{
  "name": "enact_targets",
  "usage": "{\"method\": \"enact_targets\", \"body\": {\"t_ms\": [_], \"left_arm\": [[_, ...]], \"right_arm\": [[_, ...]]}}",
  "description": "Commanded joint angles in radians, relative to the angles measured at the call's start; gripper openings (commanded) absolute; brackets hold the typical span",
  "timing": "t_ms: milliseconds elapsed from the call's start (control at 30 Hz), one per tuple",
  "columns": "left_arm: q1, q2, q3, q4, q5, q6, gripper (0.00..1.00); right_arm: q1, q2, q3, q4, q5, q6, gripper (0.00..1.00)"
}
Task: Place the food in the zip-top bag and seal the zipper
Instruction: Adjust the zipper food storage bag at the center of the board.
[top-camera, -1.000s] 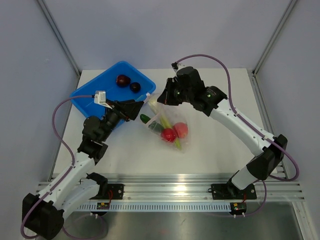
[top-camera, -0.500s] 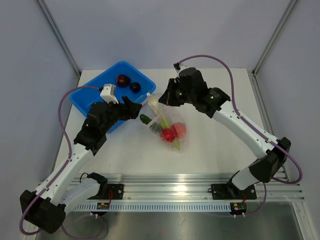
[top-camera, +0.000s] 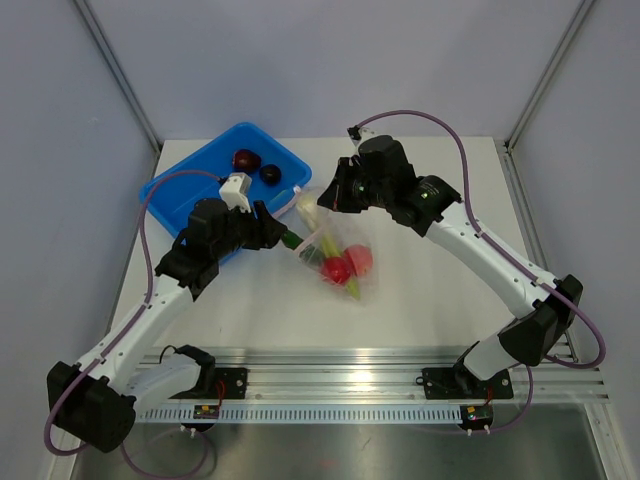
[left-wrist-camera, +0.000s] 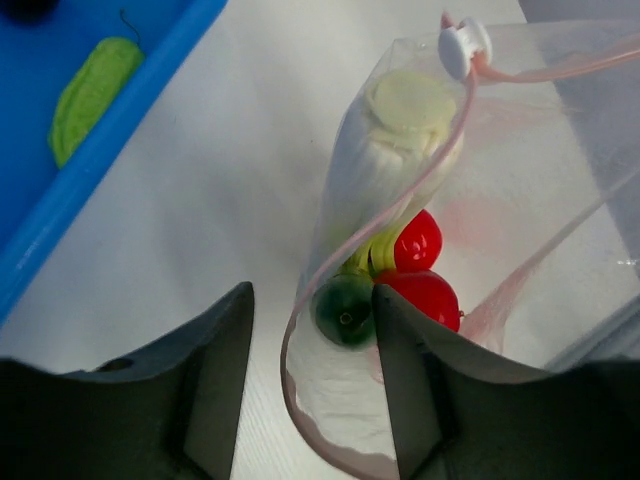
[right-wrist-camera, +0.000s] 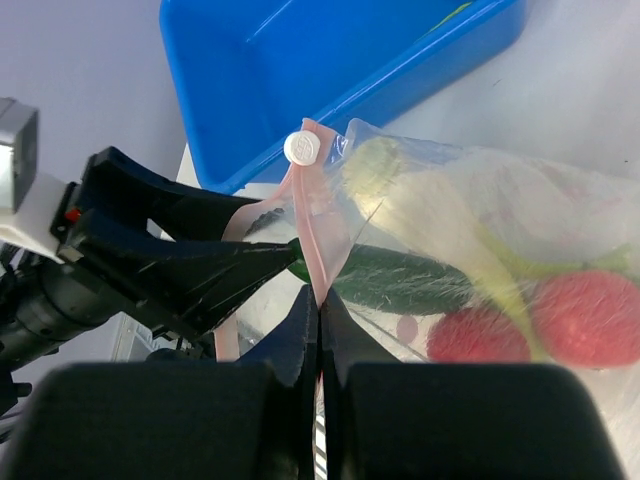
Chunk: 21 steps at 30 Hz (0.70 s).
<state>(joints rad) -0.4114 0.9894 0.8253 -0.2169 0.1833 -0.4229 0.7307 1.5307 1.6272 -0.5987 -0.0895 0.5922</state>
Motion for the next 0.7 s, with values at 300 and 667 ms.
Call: {"method": "enact_targets", "body": {"t_ms": [300,667], "left_arm": [[-0.006,0.114,0.297,0.089,0.381,-0.104,0.0],[-0.006,0.19,0.238,0.11,0.353,-0.102,0.0]], "right_arm": [[-0.008,-0.017,0.135,-0.087,0.126,-0.101,0.0],[-0.01,-0.044,0.023,-0.082,0.143,-0.101,0.0]]}}
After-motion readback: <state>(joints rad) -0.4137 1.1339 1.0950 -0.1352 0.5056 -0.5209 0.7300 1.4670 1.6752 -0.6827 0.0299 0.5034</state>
